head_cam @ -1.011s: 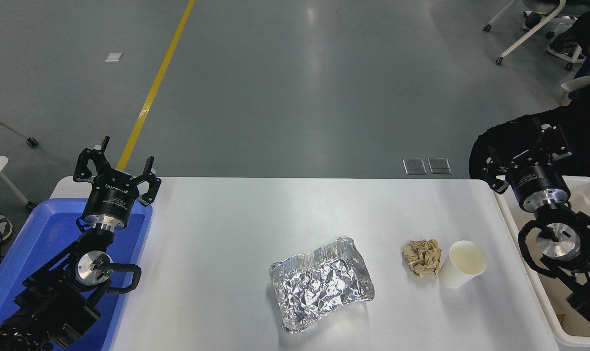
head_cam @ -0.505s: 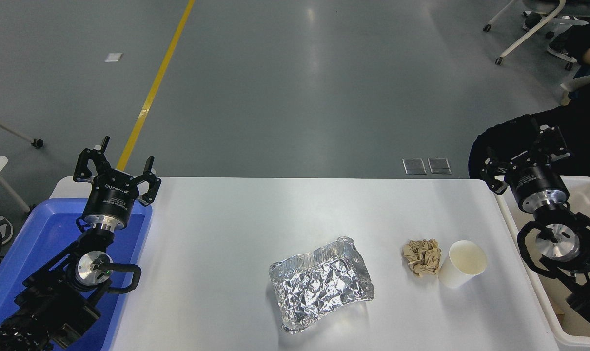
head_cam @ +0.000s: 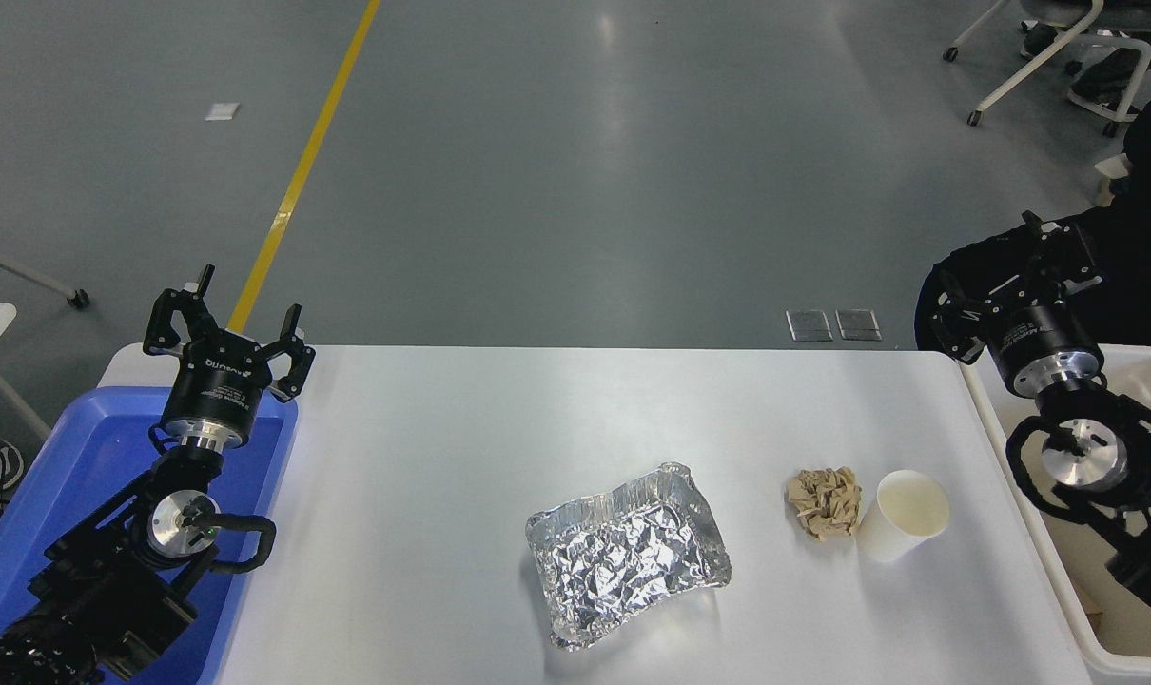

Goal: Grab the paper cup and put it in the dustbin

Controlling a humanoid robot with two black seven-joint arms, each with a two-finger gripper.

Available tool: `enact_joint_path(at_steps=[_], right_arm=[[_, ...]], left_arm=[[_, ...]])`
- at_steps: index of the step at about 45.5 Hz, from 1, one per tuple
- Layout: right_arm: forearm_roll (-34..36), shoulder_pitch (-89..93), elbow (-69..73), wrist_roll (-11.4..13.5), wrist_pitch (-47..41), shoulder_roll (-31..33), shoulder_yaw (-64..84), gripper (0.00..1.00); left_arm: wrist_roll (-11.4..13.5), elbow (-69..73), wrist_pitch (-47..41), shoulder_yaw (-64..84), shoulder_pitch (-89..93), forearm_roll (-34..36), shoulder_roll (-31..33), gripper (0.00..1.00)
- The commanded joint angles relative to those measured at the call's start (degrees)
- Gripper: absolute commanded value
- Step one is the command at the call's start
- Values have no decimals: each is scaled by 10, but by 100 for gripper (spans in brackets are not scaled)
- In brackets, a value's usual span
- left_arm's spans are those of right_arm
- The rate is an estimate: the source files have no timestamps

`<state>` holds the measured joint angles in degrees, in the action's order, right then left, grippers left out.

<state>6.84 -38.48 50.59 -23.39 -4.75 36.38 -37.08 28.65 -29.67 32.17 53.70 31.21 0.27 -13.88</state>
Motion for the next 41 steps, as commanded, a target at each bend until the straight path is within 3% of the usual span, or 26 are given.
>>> enact_joint_path(at_steps=[1, 16, 24, 32, 41], right_arm=[[0, -145, -34, 3, -3, 87, 184, 100], [-55, -393, -59, 26, -12, 102, 560, 100], [-136, -527, -56, 88, -16, 32, 765, 100], [-138, -632, -21, 88, -73, -59, 990, 100], [-139, -754, 120, 88, -160, -101, 1083, 100]], left_arm=[[0, 0, -1, 1, 0, 0, 0, 98], [0, 0, 0, 1, 0, 0, 0, 98], [0, 0, 0, 0, 1, 0, 0, 98], [0, 0, 0, 0, 1, 0, 0, 98], [-1, 1, 0, 0, 1, 0, 0, 98]])
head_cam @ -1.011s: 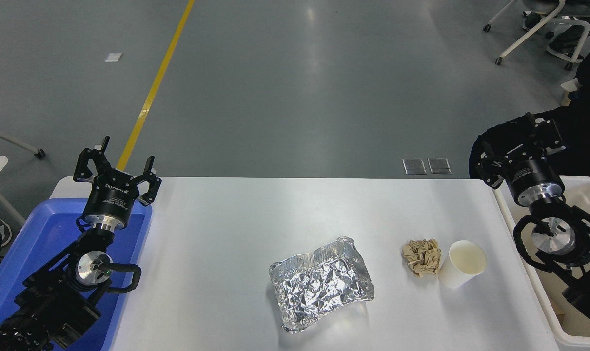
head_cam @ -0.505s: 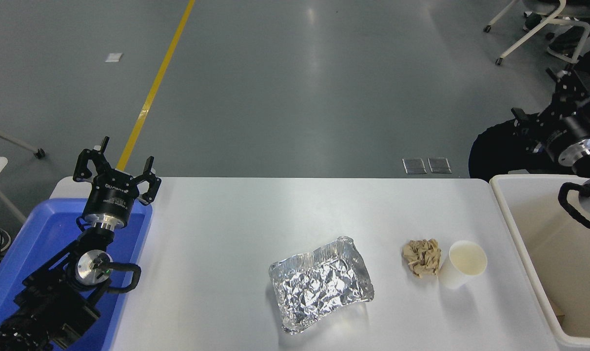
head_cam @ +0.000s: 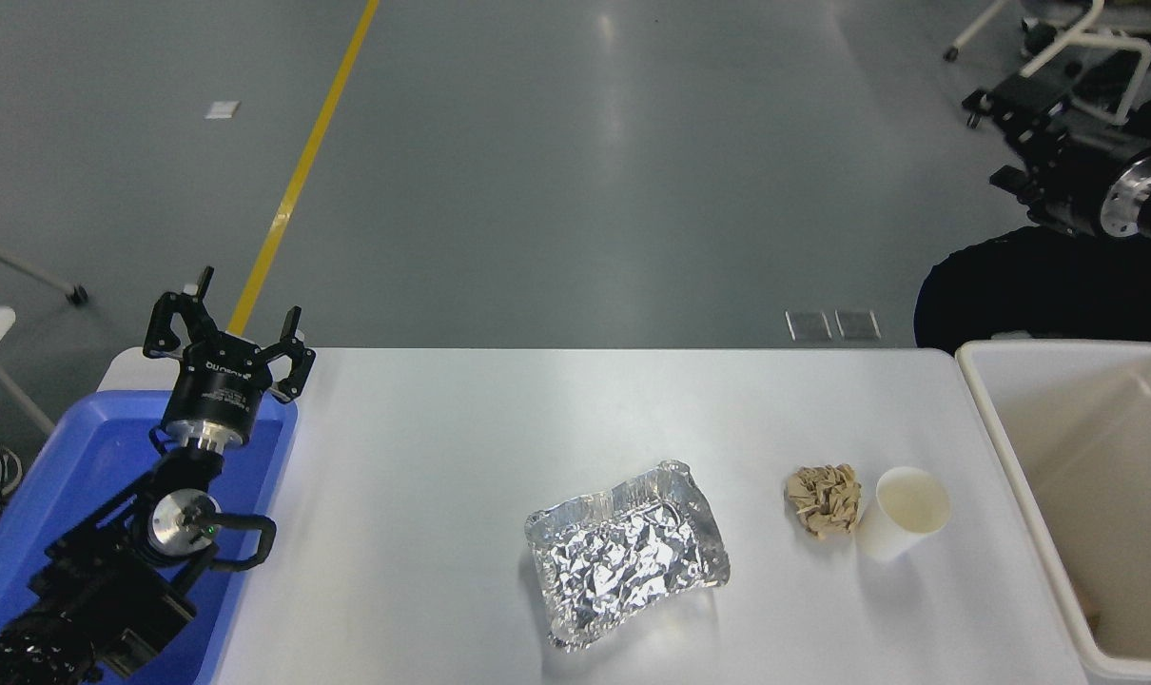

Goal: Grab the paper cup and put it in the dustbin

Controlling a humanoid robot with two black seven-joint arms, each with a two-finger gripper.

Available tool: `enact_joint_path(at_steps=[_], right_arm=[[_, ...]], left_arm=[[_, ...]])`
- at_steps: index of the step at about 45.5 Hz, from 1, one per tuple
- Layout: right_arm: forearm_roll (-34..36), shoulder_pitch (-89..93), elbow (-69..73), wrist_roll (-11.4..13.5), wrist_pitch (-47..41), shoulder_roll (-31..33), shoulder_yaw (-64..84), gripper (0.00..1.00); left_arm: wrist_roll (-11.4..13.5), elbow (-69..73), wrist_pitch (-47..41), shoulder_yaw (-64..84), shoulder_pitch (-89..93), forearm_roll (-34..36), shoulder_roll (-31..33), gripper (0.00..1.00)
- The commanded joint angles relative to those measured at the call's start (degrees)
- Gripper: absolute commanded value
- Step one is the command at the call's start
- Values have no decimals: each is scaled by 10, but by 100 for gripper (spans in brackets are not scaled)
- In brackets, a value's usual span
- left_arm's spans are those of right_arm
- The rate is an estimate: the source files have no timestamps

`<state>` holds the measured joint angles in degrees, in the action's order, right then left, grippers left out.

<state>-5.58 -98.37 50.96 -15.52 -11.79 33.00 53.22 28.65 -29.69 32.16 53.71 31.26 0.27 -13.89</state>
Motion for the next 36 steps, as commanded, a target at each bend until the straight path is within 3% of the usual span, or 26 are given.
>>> enact_joint_path(at_steps=[1, 16, 36], right_arm=[[-15, -169, 128, 8, -104, -73, 187, 100], [-13, -300, 238, 11, -332, -130, 227, 100], [-15, -384, 332, 11, -332, -132, 236, 100]], left_arm=[[0, 0, 0, 0, 0, 0, 0, 98], [-1, 0, 0, 0, 0, 0, 0, 98], [-1, 1, -1, 0, -1, 0, 0, 98]])
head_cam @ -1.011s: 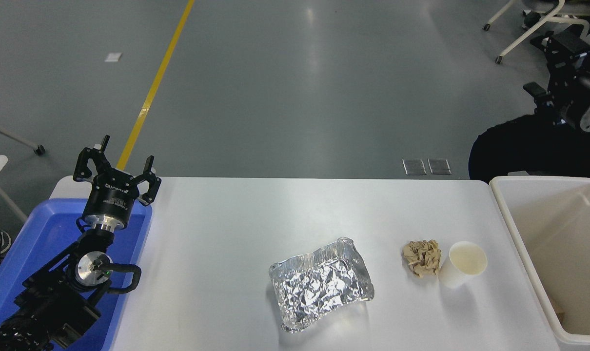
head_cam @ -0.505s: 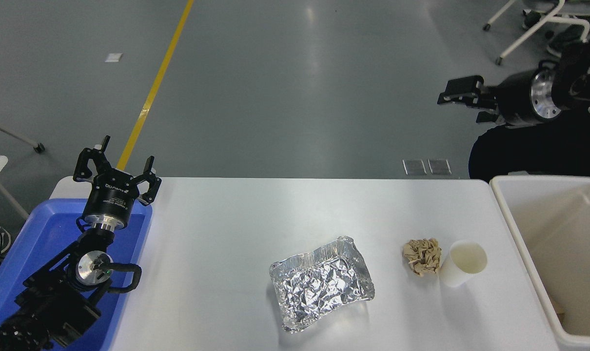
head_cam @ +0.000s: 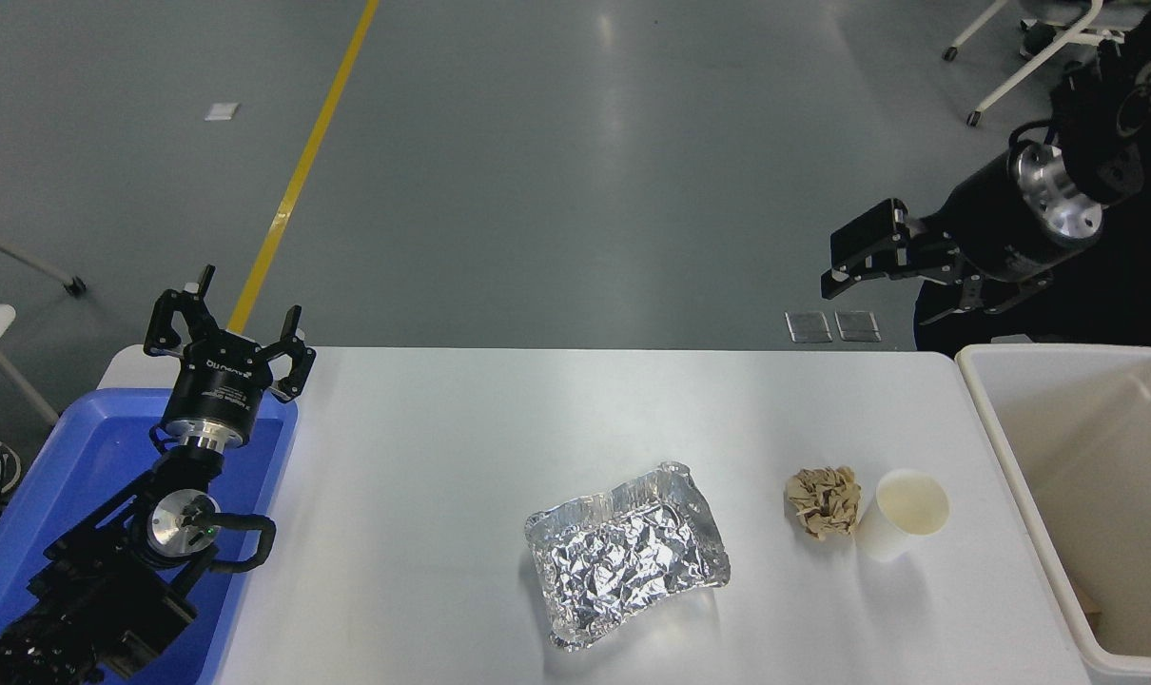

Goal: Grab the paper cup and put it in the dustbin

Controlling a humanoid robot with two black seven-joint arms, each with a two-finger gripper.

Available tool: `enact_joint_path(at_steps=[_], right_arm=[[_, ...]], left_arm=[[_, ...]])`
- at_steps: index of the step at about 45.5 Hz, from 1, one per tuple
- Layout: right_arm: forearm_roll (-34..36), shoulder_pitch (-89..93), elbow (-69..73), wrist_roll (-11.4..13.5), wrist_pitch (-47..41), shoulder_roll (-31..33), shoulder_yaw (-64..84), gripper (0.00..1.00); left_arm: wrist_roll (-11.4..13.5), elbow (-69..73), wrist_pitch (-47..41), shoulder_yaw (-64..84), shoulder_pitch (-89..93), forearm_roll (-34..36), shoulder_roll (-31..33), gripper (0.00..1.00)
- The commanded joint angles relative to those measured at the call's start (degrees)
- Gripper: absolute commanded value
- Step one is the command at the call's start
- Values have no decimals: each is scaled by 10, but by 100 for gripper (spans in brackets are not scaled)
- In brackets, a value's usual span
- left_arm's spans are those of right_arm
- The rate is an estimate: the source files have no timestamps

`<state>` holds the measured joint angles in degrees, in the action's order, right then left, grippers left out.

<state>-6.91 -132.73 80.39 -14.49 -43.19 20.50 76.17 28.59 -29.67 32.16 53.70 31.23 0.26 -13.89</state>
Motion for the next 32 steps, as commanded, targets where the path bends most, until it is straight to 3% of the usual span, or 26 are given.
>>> enact_joint_path(at_steps=[1, 19, 32], right_arm=[[-1, -43, 36, 1, -18, -7, 6, 100], [-6, -19, 30, 2, -18, -9, 8, 100], [-106, 128, -8, 1, -18, 48, 12, 100]], left_arm=[[0, 0, 0, 0, 1, 0, 0, 98], [1, 0, 0, 0, 0, 0, 0, 98], [1, 0, 0, 1, 0, 0, 0, 98]])
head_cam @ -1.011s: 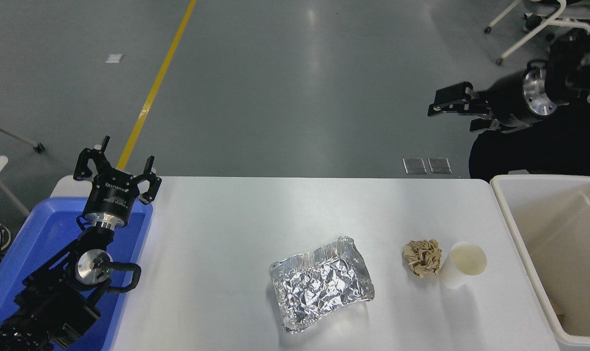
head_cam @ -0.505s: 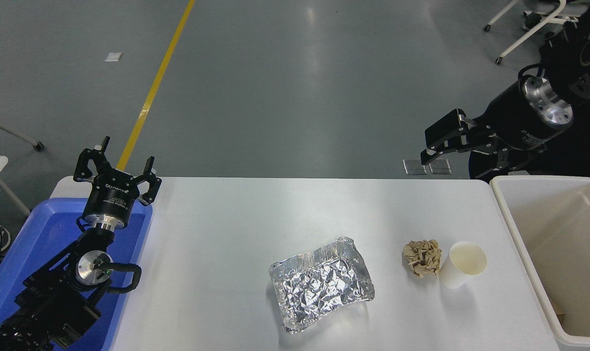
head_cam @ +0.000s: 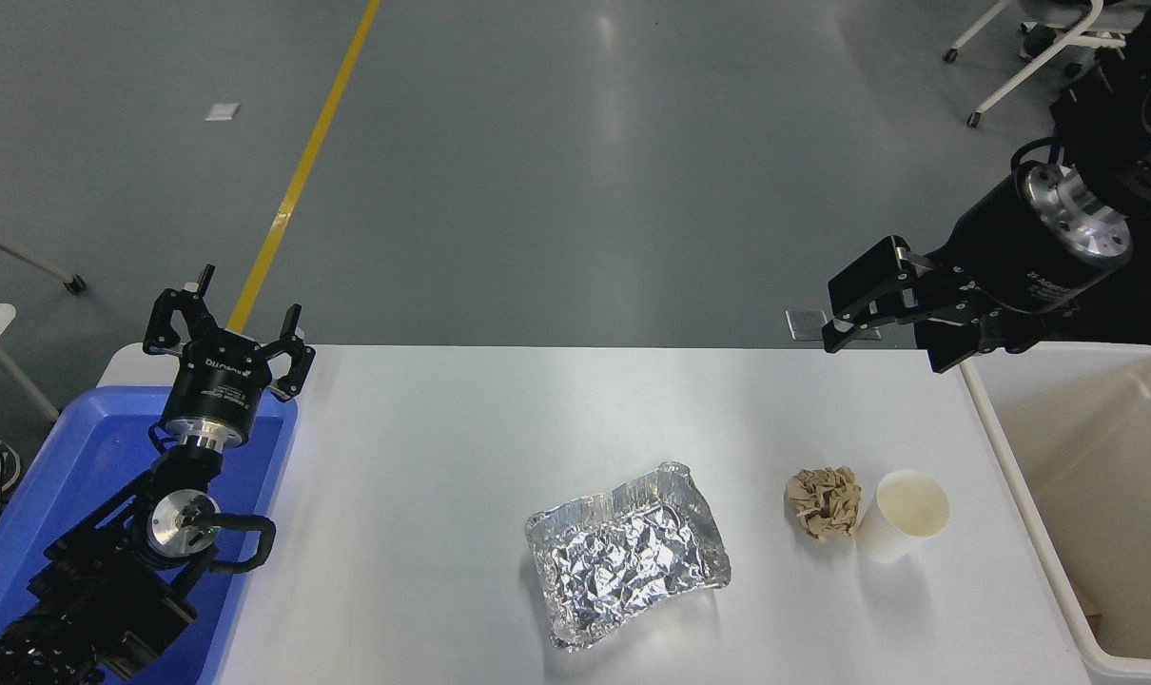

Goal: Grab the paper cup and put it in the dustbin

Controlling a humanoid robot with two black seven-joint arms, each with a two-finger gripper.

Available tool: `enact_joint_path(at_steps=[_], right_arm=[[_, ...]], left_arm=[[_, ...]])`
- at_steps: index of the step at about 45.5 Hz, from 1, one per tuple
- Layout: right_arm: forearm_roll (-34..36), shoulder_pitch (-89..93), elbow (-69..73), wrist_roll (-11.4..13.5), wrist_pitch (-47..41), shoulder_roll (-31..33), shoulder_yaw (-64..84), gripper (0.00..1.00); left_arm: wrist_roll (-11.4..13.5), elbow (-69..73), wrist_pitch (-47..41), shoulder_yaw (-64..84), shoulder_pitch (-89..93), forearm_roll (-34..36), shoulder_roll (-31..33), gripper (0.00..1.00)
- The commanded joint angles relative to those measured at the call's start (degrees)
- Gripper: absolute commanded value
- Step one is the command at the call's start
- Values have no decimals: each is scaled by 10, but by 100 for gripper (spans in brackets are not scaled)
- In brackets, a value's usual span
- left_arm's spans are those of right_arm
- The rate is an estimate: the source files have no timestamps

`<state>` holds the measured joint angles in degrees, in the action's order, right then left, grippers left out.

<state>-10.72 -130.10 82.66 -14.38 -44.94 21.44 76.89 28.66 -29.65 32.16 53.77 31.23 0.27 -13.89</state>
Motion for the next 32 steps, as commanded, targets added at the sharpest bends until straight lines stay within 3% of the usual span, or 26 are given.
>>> enact_joint_path(at_steps=[1, 6, 17, 32], right_arm=[[-78, 116, -38, 0, -1, 43, 5, 100], [-105, 182, -74, 0, 17, 61, -2, 100], [-97, 298, -167, 0, 134, 56, -9, 100], [-95, 421, -250, 0, 158, 55, -78, 100]], left_arm=[[0, -1, 0, 0, 0, 0, 0, 98], [0, -1, -1, 0, 0, 0, 0, 98], [0, 0, 0, 0, 0, 0, 0, 98], [0, 0, 0, 0, 0, 0, 0, 98]])
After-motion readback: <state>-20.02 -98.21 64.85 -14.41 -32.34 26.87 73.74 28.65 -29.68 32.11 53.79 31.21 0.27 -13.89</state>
